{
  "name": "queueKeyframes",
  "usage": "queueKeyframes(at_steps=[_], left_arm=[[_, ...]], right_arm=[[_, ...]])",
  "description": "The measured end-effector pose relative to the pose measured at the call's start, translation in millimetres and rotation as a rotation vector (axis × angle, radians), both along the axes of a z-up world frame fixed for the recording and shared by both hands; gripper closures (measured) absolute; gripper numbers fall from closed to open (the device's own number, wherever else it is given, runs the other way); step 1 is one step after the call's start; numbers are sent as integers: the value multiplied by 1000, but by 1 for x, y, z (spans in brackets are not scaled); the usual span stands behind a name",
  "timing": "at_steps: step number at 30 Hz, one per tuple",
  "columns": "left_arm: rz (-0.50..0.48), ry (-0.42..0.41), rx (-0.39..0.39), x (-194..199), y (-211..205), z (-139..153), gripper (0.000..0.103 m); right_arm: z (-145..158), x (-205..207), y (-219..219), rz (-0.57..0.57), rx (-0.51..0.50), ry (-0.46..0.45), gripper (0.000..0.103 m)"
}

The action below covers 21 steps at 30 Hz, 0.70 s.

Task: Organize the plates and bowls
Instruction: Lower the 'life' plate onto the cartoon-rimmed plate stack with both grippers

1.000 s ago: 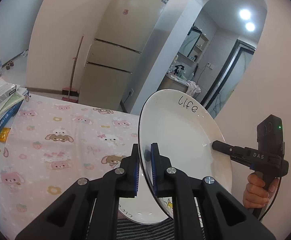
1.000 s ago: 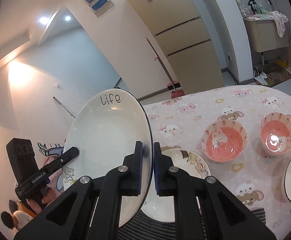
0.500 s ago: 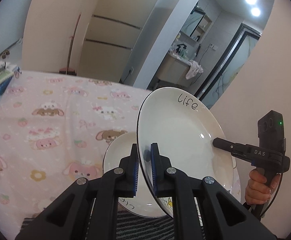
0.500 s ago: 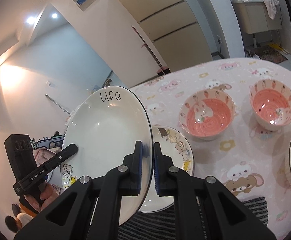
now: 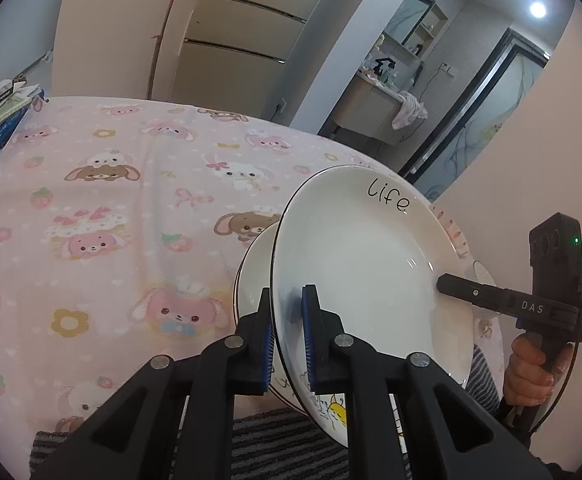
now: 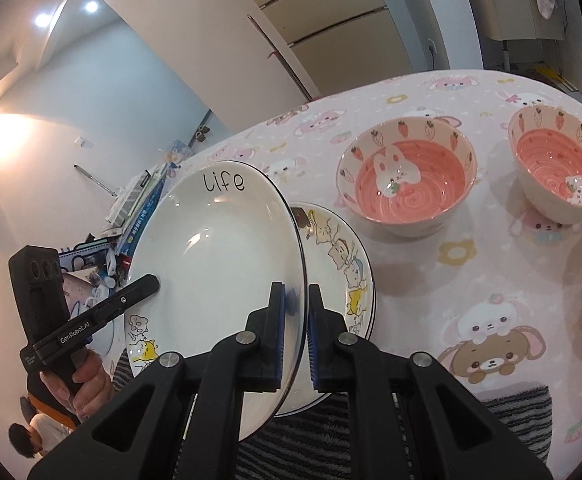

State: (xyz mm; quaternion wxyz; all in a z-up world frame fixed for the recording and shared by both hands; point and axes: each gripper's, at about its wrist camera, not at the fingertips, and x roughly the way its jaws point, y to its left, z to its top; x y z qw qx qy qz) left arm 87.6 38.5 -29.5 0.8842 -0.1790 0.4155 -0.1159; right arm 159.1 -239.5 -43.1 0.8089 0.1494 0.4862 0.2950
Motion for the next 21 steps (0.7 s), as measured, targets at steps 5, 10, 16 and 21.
queueKeyframes(at_steps=[5,10,16,21], left_arm=[[-10,44,15,5,-6,-17,91],[-39,75,45,9,-16,-29,88],[-46,96,50,13,-18,-36,86],[-24,97,75,15,-17,-37,86]], right_arm=[[-14,5,-3,-15,-17,43,92],[-24,9,-7,-39,-52,55,90],[-27,11,-7,-38,-72,53,90],[-31,10,1,-28,-94,51,90]])
